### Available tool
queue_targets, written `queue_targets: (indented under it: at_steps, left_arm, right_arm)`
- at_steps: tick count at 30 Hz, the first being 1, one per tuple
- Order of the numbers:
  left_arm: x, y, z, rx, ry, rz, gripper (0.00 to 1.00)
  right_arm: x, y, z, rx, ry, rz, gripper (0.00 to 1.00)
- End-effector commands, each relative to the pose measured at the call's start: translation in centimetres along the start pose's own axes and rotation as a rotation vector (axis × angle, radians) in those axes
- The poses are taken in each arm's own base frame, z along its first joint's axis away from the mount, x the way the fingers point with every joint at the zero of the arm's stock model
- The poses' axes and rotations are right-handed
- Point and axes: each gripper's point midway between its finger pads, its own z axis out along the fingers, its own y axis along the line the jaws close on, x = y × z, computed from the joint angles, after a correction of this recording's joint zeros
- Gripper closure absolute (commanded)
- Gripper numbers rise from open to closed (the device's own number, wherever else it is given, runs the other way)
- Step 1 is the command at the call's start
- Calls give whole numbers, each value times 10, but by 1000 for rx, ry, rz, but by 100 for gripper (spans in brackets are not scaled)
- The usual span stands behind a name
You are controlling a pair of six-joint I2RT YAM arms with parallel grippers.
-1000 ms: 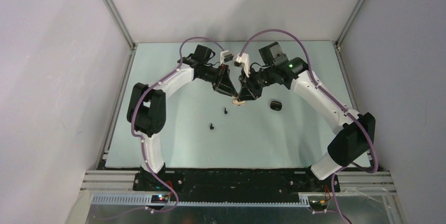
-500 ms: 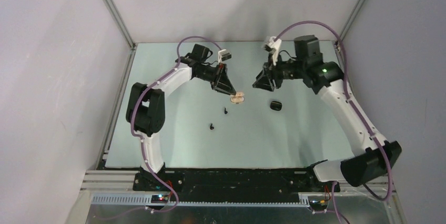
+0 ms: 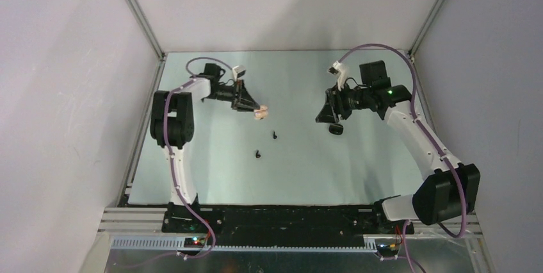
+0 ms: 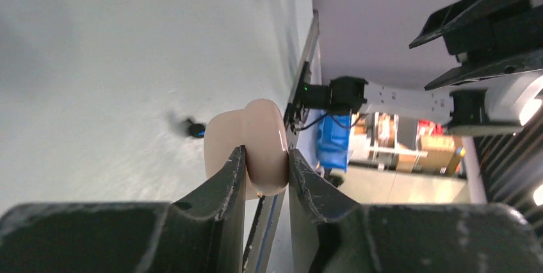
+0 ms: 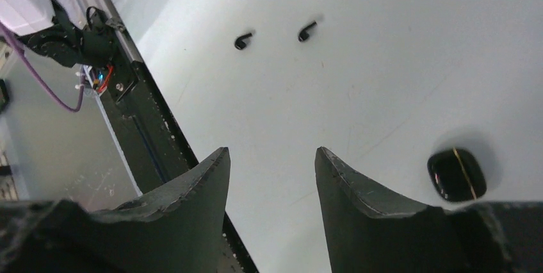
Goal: Insert the wireless bluetooth earbuds into the charging case
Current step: Place the charging case at the center of the board.
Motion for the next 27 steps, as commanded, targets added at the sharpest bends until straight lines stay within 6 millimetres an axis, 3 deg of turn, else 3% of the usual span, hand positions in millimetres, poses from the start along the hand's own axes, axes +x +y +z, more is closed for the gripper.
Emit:
queue_targets:
  at_steps: [1, 13, 22, 24, 26, 27]
  left_arm:
    - [-12, 32, -36, -62, -93, -35, 100]
    - [-10, 98, -54, -345, -97, -45, 100]
    - [-17, 107, -62, -419, -91, -21, 98]
    - [-22, 111, -69, -471, -93, 9, 93]
    - [-26, 111, -73, -498, -97, 36, 81]
    - [-29, 109, -76, -513, -101, 53, 71]
  right_arm:
    - [-1, -13, -17, 54, -64, 96, 43]
    - [20, -53, -24, 152, -38, 192, 41]
    - [22, -56, -24, 163, -36, 194, 41]
    - [22, -56, -24, 163, -37, 191, 41]
    - [24, -56, -24, 164, -34, 186, 41]
    - [25, -56, -24, 164, -32, 187, 41]
